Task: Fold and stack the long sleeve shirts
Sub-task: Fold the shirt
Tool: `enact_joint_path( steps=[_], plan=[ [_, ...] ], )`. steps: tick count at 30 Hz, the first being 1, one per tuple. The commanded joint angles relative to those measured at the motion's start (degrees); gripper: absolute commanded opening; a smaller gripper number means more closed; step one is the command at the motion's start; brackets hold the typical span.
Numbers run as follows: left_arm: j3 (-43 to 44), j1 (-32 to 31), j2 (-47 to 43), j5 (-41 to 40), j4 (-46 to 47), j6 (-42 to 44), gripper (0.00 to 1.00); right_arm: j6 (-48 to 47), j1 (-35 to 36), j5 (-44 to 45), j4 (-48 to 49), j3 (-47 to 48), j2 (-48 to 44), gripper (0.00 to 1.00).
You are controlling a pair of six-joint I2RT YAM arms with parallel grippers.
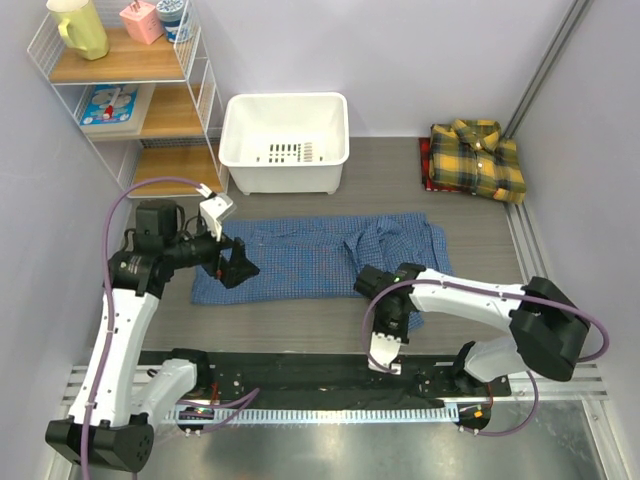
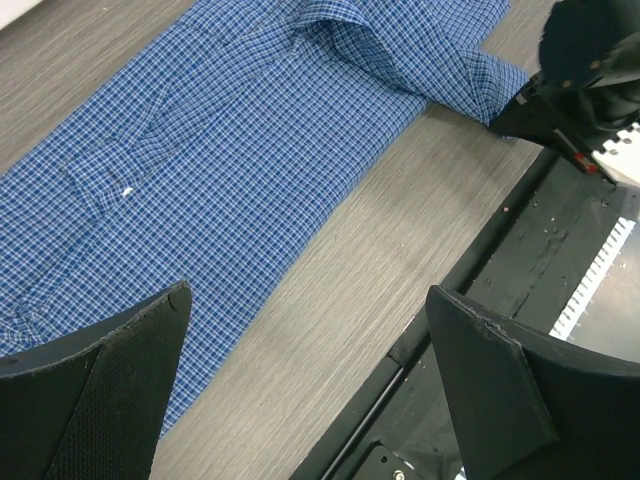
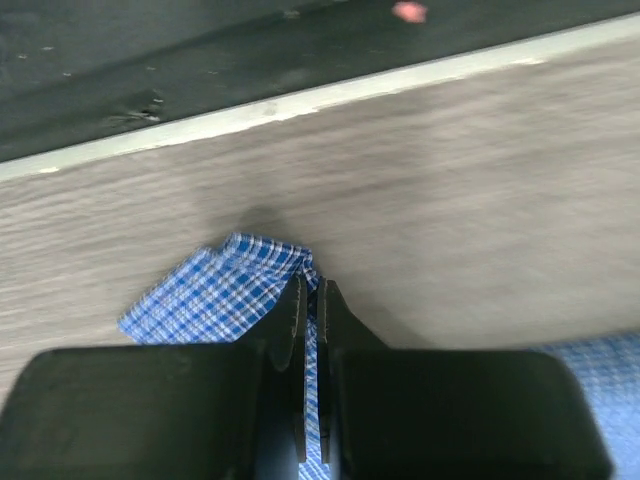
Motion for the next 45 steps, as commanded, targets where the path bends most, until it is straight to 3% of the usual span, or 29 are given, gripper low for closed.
enact_joint_path(
  steps=[1,9,12,13,14,18,24,29,39,41,42,44,45],
  plan=[
    [1.1,-0.1,2.4,1.5,3.4,0.0,1.0,0.4,0.3,-7.9,-0.6,7.6,-4.5,0.01],
    [2.6,-0.1,6.3,3.0,7.5,0.1,1.0,29.6,-4.0,-19.6,-0.2,27.5,-4.8,0.01],
    [2.4,-0.1,6.7,-1.0,14.0,-5.4,1.0,45.1,-9.9,-22.8,10.0,27.6,-5.9,0.01],
    [3.0,-0.1,7.0,-1.7,15.5,-6.7,1.0,50.0,-11.5,-23.2,17.8,27.6,-6.0,0.01],
    [3.4,-0.1,8.0,-2.1,16.6,-8.5,1.0,60.5,-14.7,-23.3,21.6,27.9,-5.4,0.01],
    [8.3,-2.5,13.0,-3.5,19.2,-10.6,1.0,84.5,-19.6,-20.8,37.6,31.0,-2.8,0.01],
    [19.0,-8.8,20.8,-3.7,18.7,-11.9,1.0,106.8,-20.8,-9.7,55.5,30.9,-2.2,0.01],
    [20.5,-12.0,25.9,-1.4,29.7,-21.8,1.0,112.5,-20.9,-5.5,61.1,30.5,-2.6,0.01],
    [21.0,-18.2,33.2,2.4,40.8,-37.7,1.0,111.3,-21.4,-3.8,63.7,27.3,-5.2,0.01],
    [21.3,-19.5,33.9,2.2,41.2,-38.1,0.92,111.6,-21.8,-4.3,63.7,26.7,-5.9,0.01],
    [21.6,-19.8,34.4,1.6,41.3,-37.9,0.72,111.6,-22.0,-5.1,64.1,26.5,-6.1,0.01],
    [23.2,-19.7,34.7,-0.5,41.0,-36.4,0.48,111.5,-22.2,-5.5,64.2,26.0,-7.3,0.01],
    [24.2,-19.7,35.1,-1.4,40.2,-34.9,0.22,111.2,-22.6,-5.5,64.3,25.6,-7.6,0.01]
  ],
)
